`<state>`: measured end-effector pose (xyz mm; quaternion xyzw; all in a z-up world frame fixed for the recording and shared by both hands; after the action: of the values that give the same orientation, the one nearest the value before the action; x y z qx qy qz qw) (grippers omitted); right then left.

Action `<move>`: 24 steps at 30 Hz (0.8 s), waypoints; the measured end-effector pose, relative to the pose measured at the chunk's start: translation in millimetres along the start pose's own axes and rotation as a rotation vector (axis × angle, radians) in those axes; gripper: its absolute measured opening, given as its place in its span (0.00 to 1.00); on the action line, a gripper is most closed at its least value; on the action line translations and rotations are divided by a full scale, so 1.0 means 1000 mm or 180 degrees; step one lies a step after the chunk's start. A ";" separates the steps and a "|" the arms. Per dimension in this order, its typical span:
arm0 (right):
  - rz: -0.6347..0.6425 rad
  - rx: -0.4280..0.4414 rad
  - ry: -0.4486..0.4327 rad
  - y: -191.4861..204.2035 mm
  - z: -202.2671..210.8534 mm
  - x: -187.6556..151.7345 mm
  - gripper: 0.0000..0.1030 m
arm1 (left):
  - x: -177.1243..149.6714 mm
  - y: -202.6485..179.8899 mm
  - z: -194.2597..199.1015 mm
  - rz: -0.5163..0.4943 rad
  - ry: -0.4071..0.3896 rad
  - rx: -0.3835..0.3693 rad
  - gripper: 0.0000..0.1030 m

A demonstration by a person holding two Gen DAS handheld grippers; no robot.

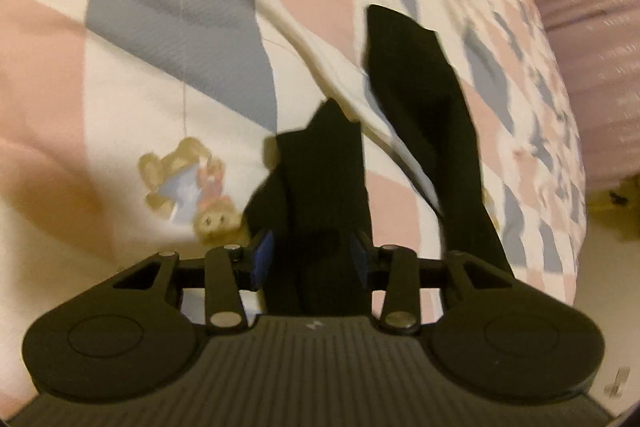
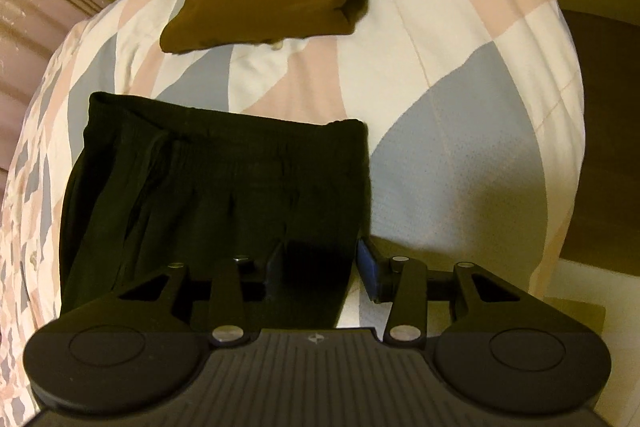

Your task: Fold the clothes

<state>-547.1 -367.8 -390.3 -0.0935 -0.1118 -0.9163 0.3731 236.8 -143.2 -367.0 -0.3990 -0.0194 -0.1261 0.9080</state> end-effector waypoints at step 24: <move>0.0583 -0.0669 0.0209 -0.004 0.009 0.015 0.45 | -0.071 0.090 0.104 -0.0928 0.0530 0.1577 0.25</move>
<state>-560.0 -372.6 -378.8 -0.1118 0.0061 -0.8876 0.4467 196.5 6.6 -370.6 -0.1467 -0.0322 -0.2789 0.9485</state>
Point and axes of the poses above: each gripper's, at about its wrist camera, not at the fingertips, and z roughly against the way its jaws point, y to its left, x to its top, the point moved 4 cm from there along -z, roughly the way its jaws point, and after that the axes turned 15 degrees about -x, right-handed, at the moved point
